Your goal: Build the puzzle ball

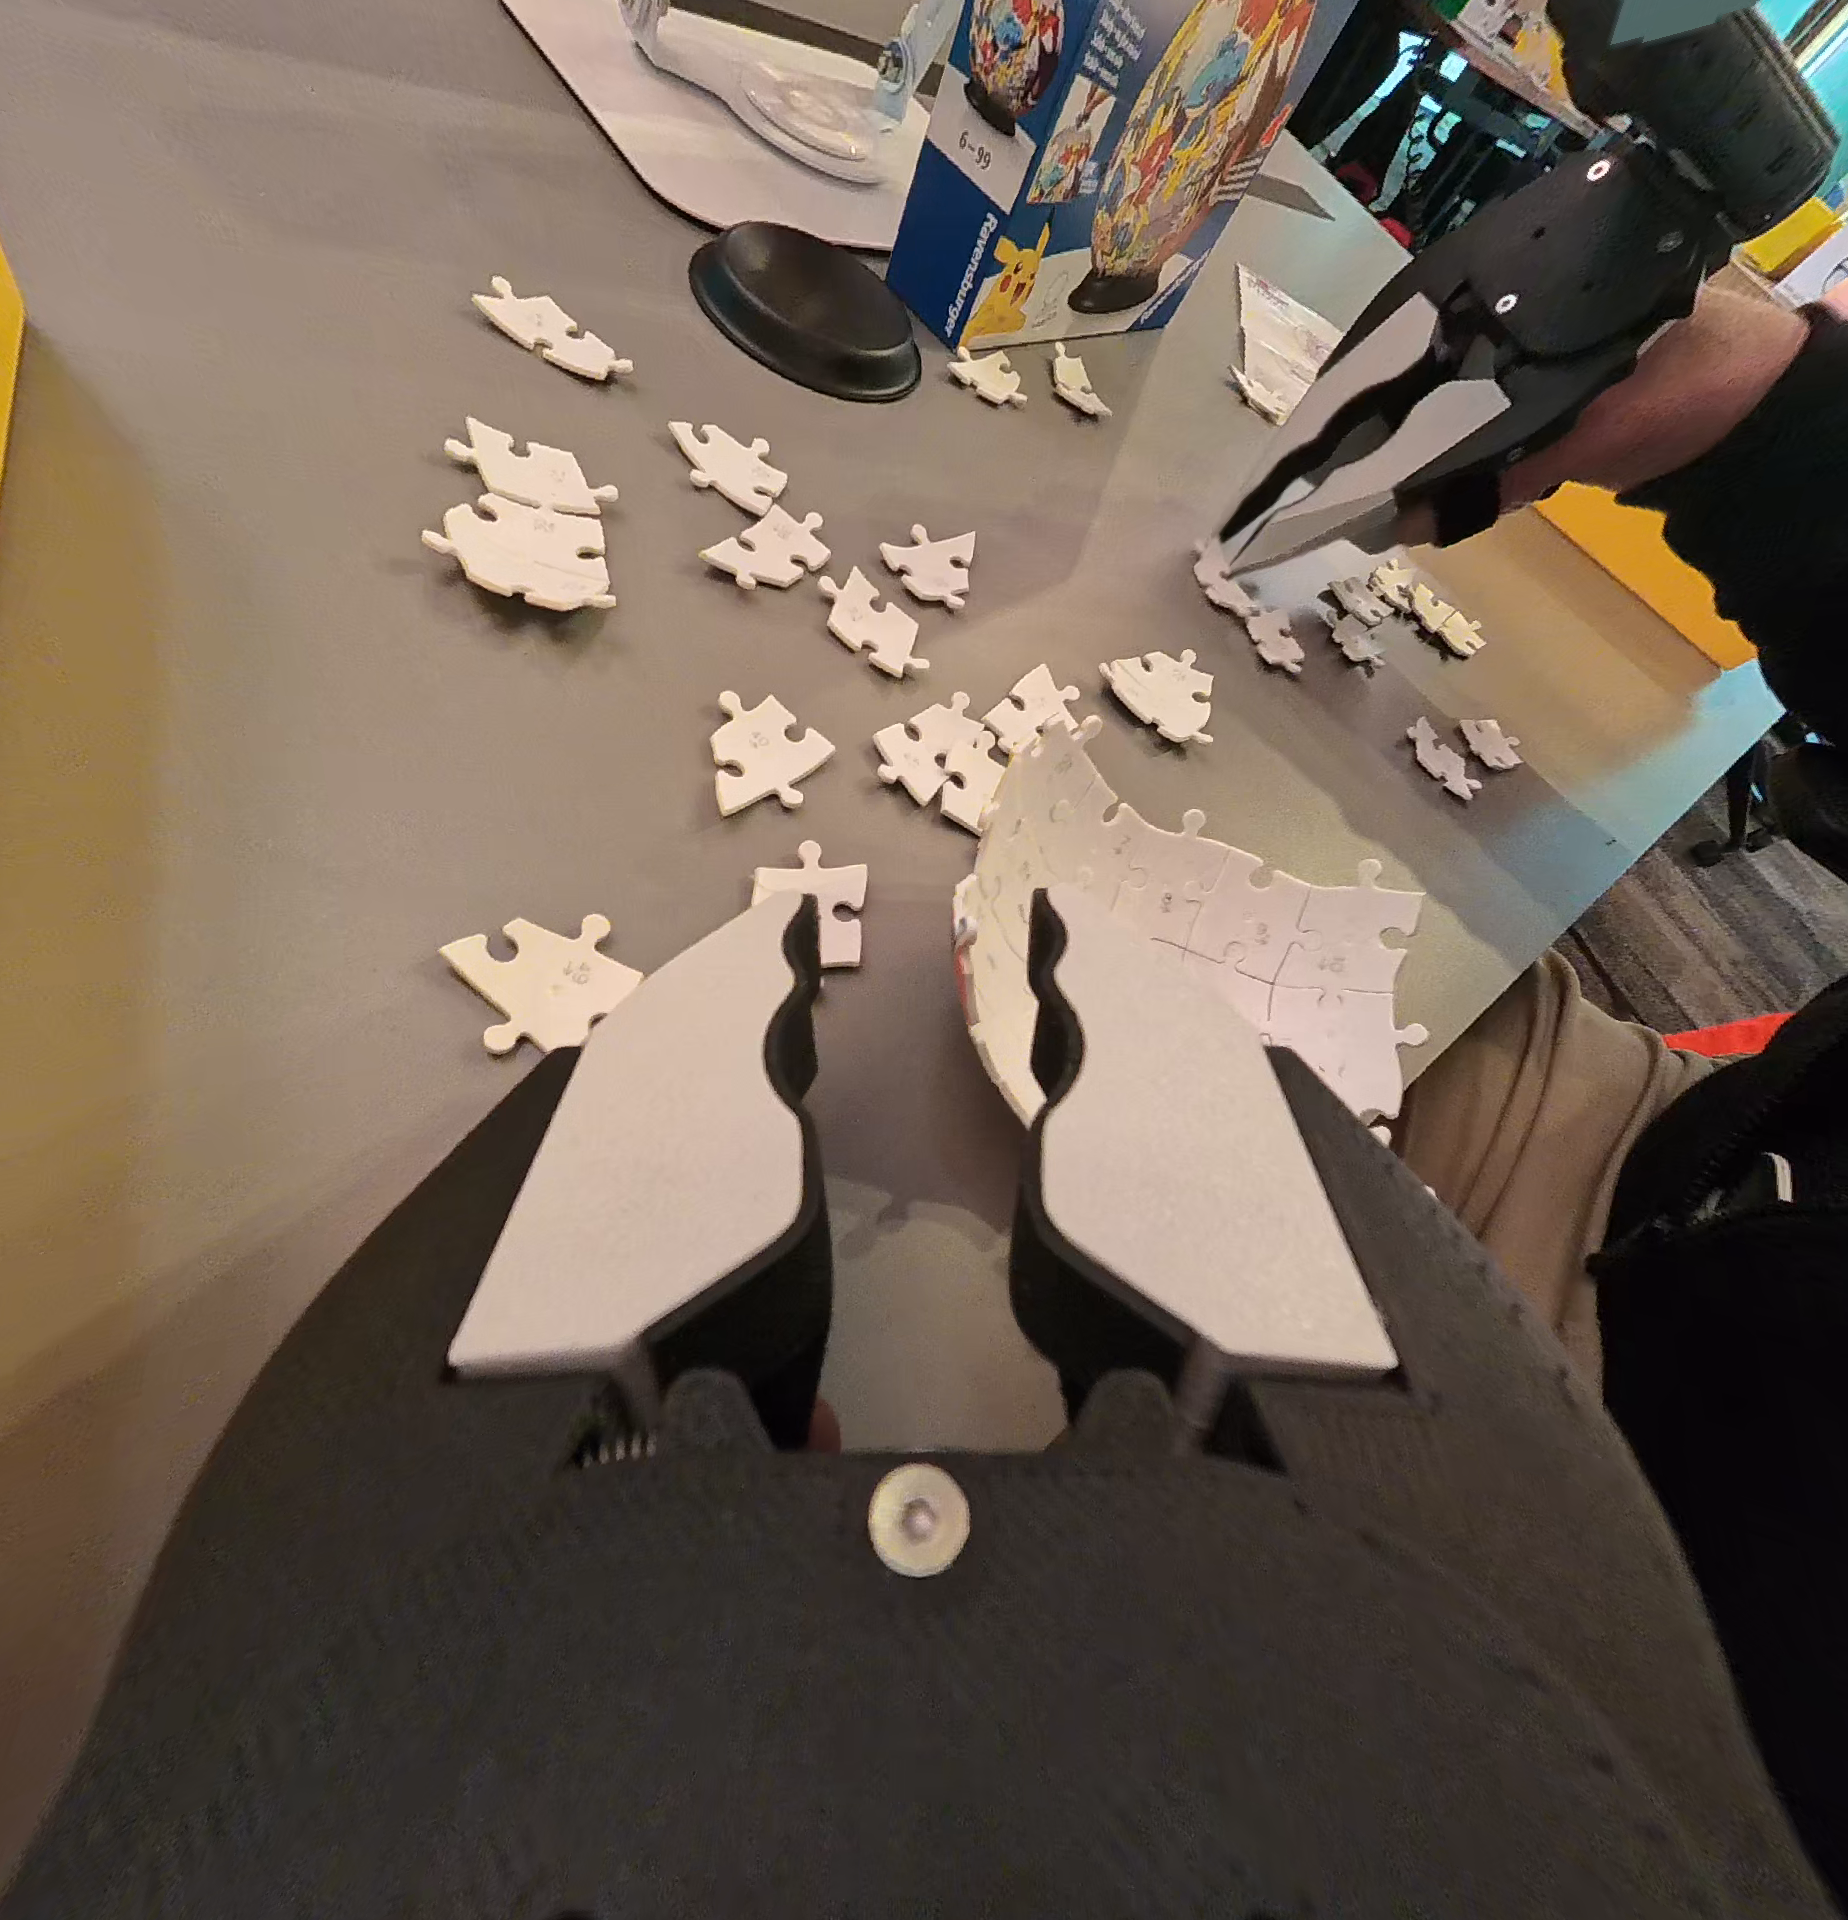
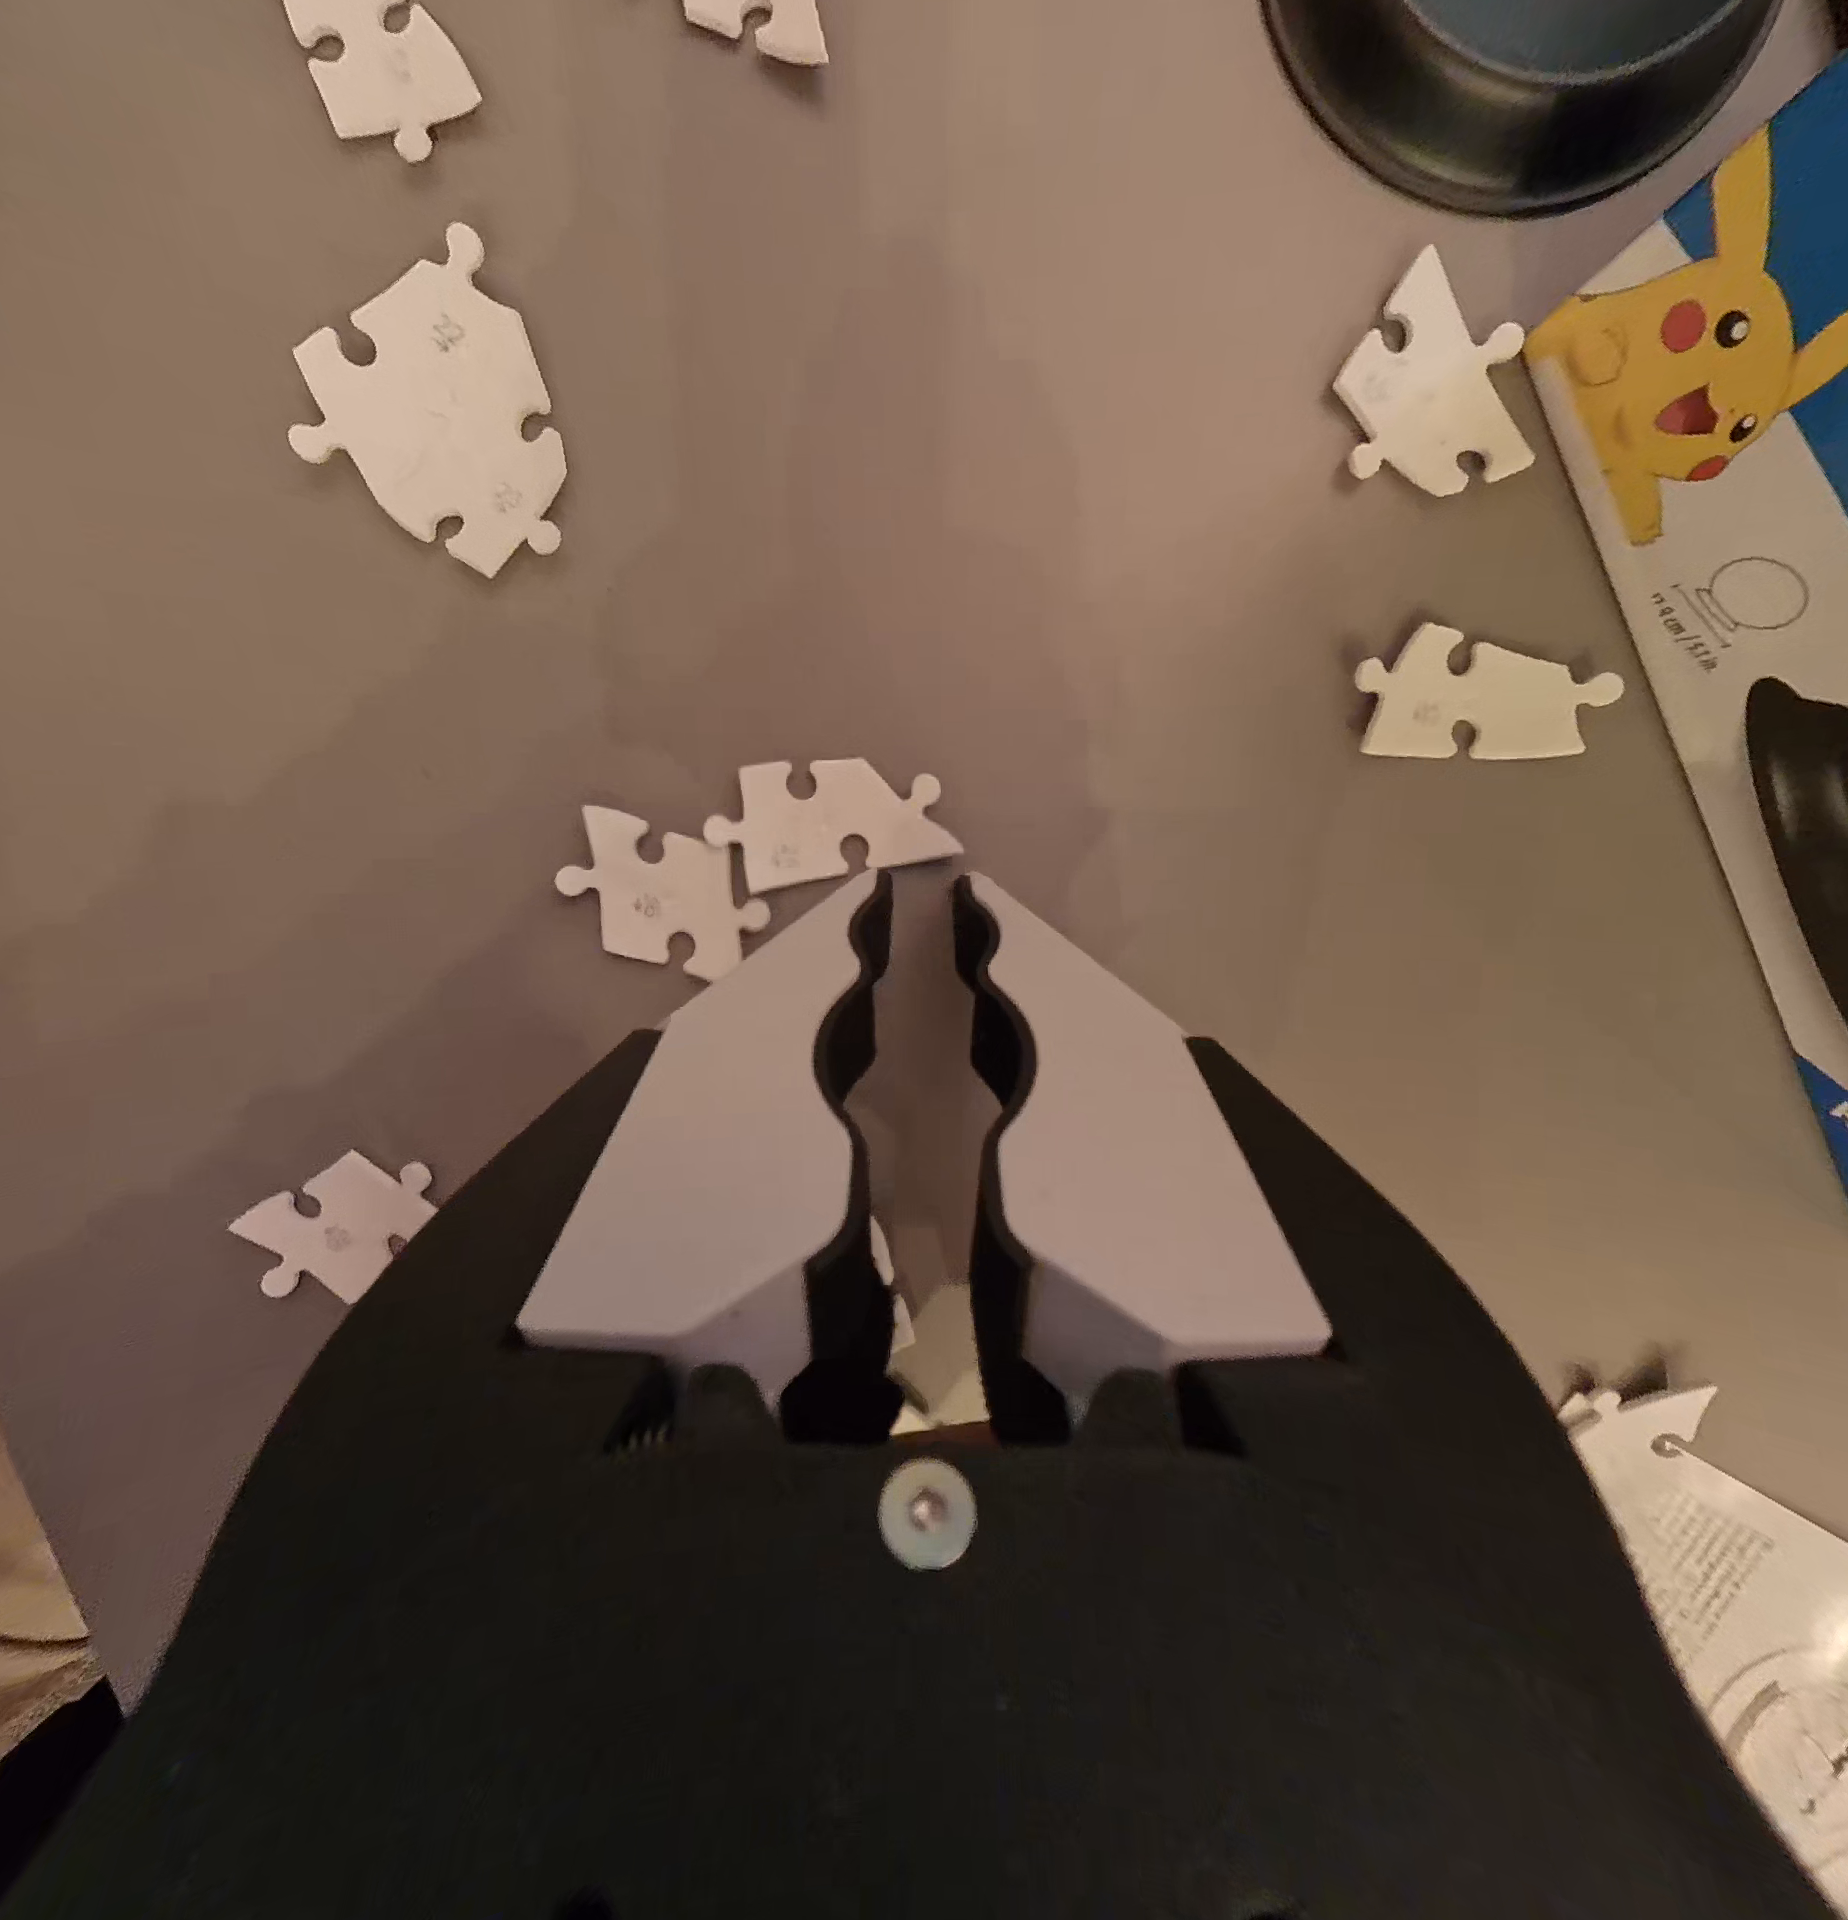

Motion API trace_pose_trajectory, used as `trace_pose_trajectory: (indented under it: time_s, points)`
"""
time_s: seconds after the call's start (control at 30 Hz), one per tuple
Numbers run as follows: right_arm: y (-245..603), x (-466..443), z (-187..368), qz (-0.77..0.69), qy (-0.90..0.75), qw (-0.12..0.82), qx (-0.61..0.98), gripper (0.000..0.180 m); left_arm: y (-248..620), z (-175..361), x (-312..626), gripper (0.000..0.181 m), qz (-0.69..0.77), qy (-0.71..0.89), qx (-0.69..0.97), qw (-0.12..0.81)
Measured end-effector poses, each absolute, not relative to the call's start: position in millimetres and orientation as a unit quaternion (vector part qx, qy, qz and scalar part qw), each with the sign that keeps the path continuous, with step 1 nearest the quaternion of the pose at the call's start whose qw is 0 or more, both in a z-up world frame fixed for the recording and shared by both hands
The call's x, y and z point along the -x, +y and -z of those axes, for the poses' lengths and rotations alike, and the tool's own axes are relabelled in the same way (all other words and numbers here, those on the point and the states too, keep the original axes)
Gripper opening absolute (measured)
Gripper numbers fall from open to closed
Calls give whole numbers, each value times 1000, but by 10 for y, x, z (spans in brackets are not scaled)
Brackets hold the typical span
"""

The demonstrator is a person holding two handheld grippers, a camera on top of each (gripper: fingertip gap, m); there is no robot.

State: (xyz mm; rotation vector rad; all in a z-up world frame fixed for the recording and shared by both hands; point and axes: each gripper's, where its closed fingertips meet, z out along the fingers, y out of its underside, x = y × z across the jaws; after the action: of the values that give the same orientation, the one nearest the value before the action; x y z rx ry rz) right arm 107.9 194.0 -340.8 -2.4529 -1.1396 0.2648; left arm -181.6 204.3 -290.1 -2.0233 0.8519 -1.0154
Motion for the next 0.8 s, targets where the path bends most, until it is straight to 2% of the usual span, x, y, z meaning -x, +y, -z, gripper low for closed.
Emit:
trace_pose_trajectory:
  time_s: [0.13,0.2,0.33,0.47,0.6,0.8]
  points:
    - [1940,-1029,3410,-104,-411,215,880,2,2045,2896,1821,38,392,329,782,354]
    - [1937,-1037,3404,-103,-403,214,884,14,2041,2900,1815,38,392,330,782,354]
    - [1873,-1018,3380,-124,-373,202,897,25,2043,2890,1821,38,392,329,782,355]
    - [1820,-897,3386,-131,-336,201,911,28,2048,2884,1826,38,392,328,782,356]
    - [1874,-904,3406,-95,-311,213,921,16,2043,2881,1821,38,393,329,781,356]
    - [1906,-894,3403,-90,-297,237,921,13,2036,2841,1823,38,394,330,778,361]
